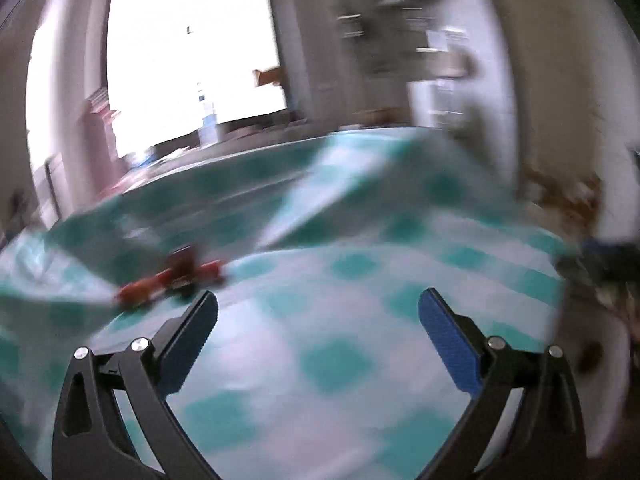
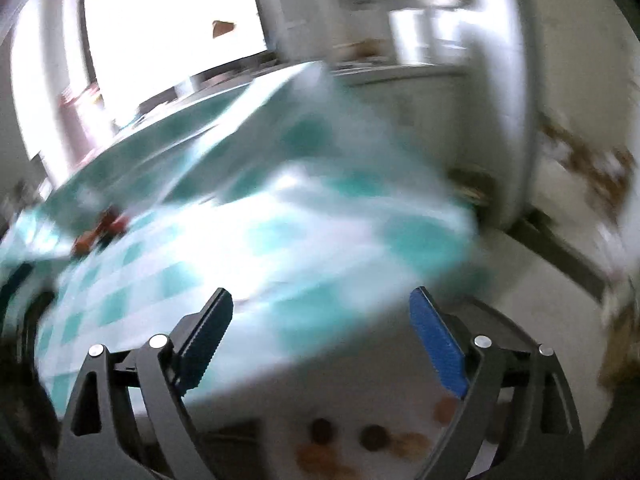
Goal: Organize fruits
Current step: 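Bring both grippers back over the fruit cluster on the cloth, then grasp the large red tomato with the right gripper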
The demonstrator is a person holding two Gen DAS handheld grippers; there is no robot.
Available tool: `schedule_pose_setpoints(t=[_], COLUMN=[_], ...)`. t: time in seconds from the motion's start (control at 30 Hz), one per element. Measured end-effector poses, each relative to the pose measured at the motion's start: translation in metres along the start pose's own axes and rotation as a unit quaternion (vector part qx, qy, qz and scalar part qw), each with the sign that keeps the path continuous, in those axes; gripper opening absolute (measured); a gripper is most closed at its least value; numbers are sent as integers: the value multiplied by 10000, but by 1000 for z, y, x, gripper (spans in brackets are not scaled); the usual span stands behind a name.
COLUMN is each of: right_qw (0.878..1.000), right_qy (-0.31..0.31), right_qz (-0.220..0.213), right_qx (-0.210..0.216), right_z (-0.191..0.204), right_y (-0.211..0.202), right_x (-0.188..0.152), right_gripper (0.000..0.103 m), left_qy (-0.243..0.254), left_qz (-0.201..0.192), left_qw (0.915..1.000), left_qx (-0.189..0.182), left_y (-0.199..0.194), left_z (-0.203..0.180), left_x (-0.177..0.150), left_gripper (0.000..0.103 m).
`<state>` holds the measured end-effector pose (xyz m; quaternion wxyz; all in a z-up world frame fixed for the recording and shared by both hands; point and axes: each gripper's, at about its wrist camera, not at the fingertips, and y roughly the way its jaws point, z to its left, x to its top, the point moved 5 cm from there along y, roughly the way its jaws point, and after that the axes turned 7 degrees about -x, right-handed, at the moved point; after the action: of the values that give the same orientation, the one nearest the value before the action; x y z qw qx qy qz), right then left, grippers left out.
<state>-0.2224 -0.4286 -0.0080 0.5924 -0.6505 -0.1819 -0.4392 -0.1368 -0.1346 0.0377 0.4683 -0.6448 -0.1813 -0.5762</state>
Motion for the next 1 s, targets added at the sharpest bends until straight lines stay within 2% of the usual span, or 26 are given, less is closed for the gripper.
schedule_pose_setpoints(t=[0.1, 0.13, 0.2, 0.27, 0.37, 0.43, 0.5, 0.6, 0.73, 0.8, 0.87, 1.0], right_qw=[9969, 9955, 9920, 9881, 9833, 9801, 9748, 9702, 9643, 9615, 9595, 9581], right_qy=[-556, -652, -822, -964, -1312, -1578, -1897, -2135, -2359, -2432, -2443, -2397], right_qz=[285, 337, 539, 663, 677, 544, 522, 521, 683, 838, 979, 1101], right_qx=[472, 597, 795, 1002, 1066, 1078, 1055, 1017, 993, 969, 1000, 1115], right_z=[73, 96, 141, 174, 229, 261, 291, 318, 347, 357, 365, 379], right_y=[28, 34, 53, 68, 86, 103, 122, 143, 177, 193, 204, 219], right_x=[7, 11, 19, 24, 32, 43, 55, 67, 80, 82, 82, 90], right_gripper=[88, 88, 88, 88, 88, 88, 86, 77, 67, 61, 59, 57], left_qy=[-730, -1016, -1440, -1984, -2696, -2997, -3201, -3429, -3371, -3491, -3582, -3462], left_qz=[205, 339, 492, 604, 668, 634, 571, 433, 454, 456, 448, 469], left_qw=[9953, 9902, 9809, 9662, 9448, 9337, 9261, 9203, 9258, 9225, 9191, 9228], left_qx=[608, 894, 1214, 1533, 1737, 1853, 1914, 1831, 1652, 1584, 1581, 1622], left_y=[15, 22, 31, 43, 60, 67, 76, 79, 76, 76, 78, 85], left_z=[85, 118, 165, 214, 268, 294, 312, 324, 325, 330, 334, 334], left_x=[4, 4, 3, 0, -4, -3, -3, -12, -29, -33, -37, -35], left_gripper=[101, 101, 101, 101, 101, 101, 101, 101, 101, 101, 101, 101])
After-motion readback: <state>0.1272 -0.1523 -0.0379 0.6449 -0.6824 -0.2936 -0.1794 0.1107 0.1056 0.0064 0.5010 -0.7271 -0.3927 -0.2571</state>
